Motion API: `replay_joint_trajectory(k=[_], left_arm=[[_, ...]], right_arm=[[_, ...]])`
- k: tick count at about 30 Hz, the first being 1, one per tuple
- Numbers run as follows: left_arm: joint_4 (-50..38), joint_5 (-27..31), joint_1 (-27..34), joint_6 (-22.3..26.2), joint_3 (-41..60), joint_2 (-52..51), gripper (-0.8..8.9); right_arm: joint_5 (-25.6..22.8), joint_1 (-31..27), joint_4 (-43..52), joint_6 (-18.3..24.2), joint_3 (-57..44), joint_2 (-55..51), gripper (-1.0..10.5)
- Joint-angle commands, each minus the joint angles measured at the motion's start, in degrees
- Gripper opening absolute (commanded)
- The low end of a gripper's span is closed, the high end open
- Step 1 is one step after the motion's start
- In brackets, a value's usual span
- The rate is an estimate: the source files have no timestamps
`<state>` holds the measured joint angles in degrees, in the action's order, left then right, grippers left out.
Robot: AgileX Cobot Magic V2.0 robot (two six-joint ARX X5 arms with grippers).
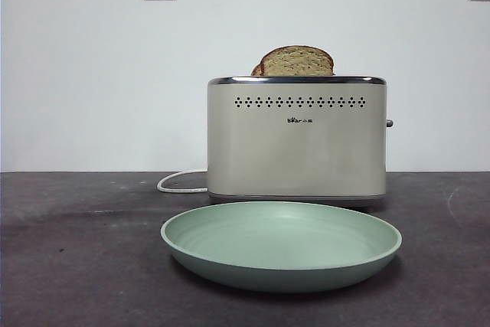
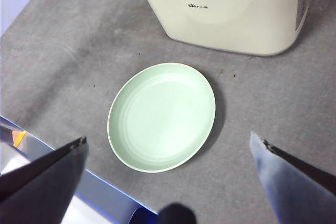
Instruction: Take the bread from the toaster,put the bread on the plate,put the plate on the table
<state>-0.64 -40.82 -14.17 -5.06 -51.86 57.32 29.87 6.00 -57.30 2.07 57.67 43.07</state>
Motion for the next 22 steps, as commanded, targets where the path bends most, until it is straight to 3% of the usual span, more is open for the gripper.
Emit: replay_joint_trajectory(k=[1,12,22], left_arm=[[-7.15,1.40,-3.02,1.40,-0.17,6.16,6.17],[-9.40,7.72,-11.32,9.73,-15.93,30.16,6.16],[-6.34,9.66,-13.31,11.41,-30.21,46.16,6.16]], right_arm=[[0.04,0.07,0.20,0.37,0.26,0.50,6.3],[0.02,0.07,0.20,0.42,0.26,1.57,6.3],[0.04,0.07,0.17,0.42,0.26,1.55,6.3]])
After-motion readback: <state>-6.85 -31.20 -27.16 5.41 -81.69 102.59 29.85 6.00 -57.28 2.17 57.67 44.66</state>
